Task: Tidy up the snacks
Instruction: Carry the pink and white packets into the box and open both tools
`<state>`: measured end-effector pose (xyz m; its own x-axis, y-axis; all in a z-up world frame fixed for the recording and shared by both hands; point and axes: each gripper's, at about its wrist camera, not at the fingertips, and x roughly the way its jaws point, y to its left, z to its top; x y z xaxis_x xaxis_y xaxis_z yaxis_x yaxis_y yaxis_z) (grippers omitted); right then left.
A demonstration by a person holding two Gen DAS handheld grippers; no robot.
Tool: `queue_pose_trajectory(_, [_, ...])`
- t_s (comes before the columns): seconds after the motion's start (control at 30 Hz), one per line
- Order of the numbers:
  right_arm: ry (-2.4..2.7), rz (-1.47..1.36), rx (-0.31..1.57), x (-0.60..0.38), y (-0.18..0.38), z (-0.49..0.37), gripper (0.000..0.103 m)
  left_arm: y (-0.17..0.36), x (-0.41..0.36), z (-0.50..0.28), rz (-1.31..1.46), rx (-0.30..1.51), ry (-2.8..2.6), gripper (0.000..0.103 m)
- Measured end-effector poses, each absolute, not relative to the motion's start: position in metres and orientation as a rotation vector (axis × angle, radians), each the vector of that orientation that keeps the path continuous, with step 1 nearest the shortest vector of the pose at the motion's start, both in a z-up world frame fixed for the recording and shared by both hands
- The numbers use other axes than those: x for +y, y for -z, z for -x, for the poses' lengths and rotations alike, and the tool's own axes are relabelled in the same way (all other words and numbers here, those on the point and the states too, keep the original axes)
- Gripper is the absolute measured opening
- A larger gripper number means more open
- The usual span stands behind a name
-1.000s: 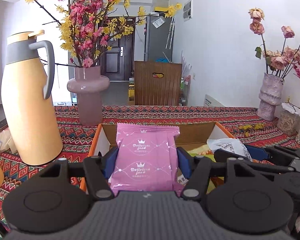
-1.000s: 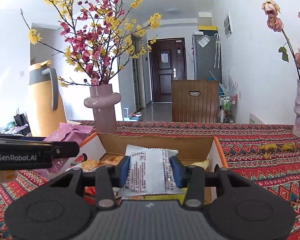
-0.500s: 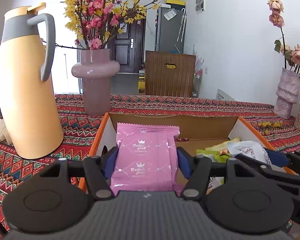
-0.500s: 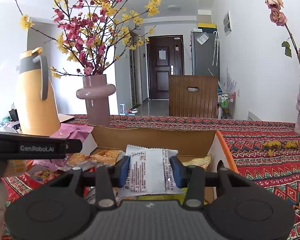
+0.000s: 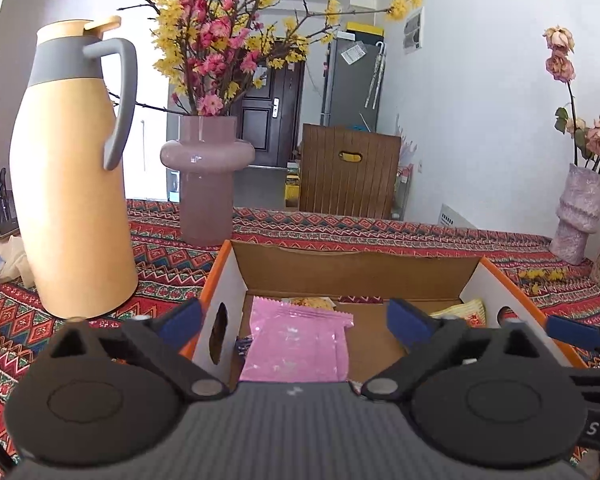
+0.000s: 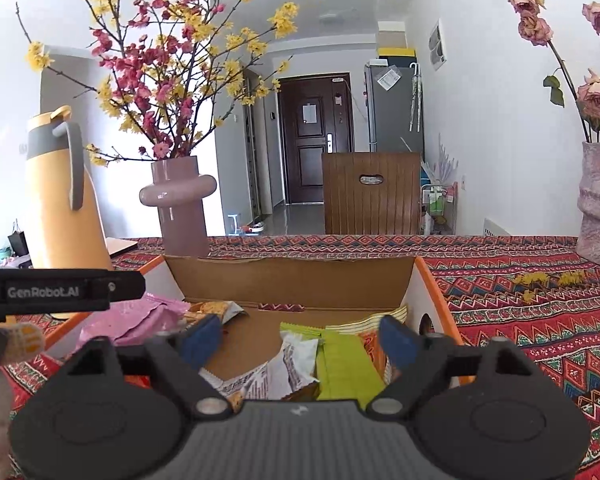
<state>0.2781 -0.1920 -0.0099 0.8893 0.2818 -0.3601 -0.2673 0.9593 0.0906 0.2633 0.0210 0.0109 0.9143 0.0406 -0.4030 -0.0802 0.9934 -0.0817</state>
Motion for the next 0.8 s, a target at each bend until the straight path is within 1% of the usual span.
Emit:
queue_pose_trajectory(0.03, [-0.279, -0.043, 0.376, -0.193, 0.01, -0.278, 0.103, -0.012, 0.021, -0.262, 0.1, 0.413, -0.063, 0.103])
queue_pose_trajectory(0.5, [-0.26, -0.06, 0.374, -0.195, 0.01, -0.282, 0.103, -0.018, 0.02, -0.256, 0.117, 0.393, -0.041, 0.103])
queue_pose_trajectory(0.8, [-0.27, -0.061, 0.359, -0.198, -0.007, -0.265, 0.103, -0.04, 0.019, -0.24, 0.128, 0.374, -0.025, 0.103])
